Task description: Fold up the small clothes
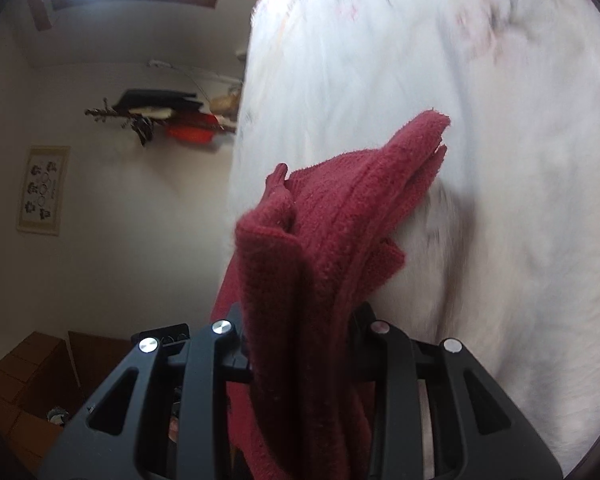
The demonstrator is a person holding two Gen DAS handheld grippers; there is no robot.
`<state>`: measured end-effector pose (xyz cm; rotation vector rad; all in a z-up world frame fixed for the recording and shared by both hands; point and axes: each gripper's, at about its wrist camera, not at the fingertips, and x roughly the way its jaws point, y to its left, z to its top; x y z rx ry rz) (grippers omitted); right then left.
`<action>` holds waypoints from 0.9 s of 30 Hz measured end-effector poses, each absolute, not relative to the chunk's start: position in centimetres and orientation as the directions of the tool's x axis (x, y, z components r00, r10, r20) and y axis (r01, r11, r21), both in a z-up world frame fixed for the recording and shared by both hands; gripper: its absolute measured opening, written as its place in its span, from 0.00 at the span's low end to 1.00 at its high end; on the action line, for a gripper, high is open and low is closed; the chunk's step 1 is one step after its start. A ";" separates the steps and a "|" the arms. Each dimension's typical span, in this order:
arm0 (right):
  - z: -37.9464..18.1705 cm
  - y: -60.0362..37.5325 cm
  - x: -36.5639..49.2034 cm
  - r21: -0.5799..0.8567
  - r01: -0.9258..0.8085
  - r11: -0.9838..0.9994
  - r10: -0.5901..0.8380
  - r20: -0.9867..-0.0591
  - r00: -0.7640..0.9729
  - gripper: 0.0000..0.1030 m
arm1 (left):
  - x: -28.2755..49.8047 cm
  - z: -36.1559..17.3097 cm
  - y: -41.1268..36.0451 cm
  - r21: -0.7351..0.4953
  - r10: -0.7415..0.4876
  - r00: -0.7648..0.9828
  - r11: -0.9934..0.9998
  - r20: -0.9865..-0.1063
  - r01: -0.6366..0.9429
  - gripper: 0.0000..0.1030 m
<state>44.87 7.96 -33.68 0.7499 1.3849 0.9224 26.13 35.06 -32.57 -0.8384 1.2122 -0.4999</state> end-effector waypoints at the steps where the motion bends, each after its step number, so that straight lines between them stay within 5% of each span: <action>1: -34.4 8.2 44.6 0.873 -0.091 0.478 0.874 -0.484 -0.052 0.28 | 25.7 -33.4 35.2 -0.784 -0.734 0.294 0.612 -0.612 -0.105 0.36; 4: -36.6 8.5 43.9 0.854 -0.068 0.515 0.850 -0.520 -0.087 0.29 | 24.7 -36.2 35.3 -0.750 -0.706 0.264 0.645 -0.658 -0.145 0.40; 9: -37.2 6.2 43.4 0.816 -0.009 0.578 0.816 -0.578 -0.019 0.46 | 23.9 -38.1 35.9 -0.722 -0.671 0.267 0.655 -0.692 -0.223 0.58; 12: -34.4 3.4 42.3 0.815 0.000 0.580 0.810 -0.577 0.106 0.47 | 22.9 -34.4 36.5 -0.562 -0.485 0.332 0.803 -0.809 -0.198 0.66; 14: -32.6 1.7 41.1 0.807 -0.044 0.589 0.801 -0.576 0.161 0.43 | 21.7 -31.0 36.2 -0.499 -0.412 0.417 0.858 -0.810 -0.121 0.67; 19: -31.4 3.2 39.6 0.715 -0.156 0.681 0.732 -0.663 0.157 0.38 | 20.5 -28.3 33.6 -0.597 -0.563 0.421 0.800 -0.711 0.063 0.67; 20: -31.9 3.8 39.7 0.695 -0.160 0.701 0.713 -0.685 0.147 0.22 | 20.9 -28.9 32.6 -0.604 -0.577 0.398 0.794 -0.713 0.070 0.66; 22: -31.9 5.6 39.4 0.649 -0.193 0.736 0.677 -0.716 0.172 0.09 | 21.9 -30.9 30.9 -0.613 -0.599 0.340 0.786 -0.725 0.076 0.66; 27: -34.0 7.3 40.0 0.467 -0.225 0.855 0.511 -0.833 0.215 0.09 | 22.8 -35.2 29.2 -0.578 -0.563 0.234 0.816 -0.792 0.009 0.65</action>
